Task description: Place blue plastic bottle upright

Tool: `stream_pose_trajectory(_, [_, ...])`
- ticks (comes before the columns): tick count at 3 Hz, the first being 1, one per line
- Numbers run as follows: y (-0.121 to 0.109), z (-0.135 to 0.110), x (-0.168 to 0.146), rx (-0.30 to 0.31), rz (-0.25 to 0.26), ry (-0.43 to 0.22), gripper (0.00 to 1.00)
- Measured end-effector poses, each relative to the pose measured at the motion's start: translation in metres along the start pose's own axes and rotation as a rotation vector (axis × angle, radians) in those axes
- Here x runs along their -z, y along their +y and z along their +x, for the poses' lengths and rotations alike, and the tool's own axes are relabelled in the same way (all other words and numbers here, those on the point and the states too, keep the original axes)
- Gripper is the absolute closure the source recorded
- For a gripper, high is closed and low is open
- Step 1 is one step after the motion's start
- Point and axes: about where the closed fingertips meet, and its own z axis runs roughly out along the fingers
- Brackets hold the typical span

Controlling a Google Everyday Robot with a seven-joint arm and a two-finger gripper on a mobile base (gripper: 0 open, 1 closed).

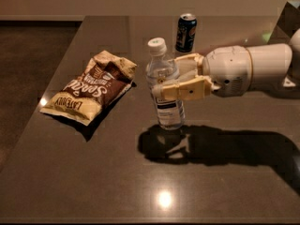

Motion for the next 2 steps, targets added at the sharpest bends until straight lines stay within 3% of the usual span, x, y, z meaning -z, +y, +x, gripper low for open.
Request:
stream_pose_trajectory(1, [-0.0118,0.0024,0.0117,-0.018,0.056,-0.137,1.00])
stream_pose_trajectory(2, [-0.0183,0.0107,0.0189,-0.010,0.094,-0.232,1.00])
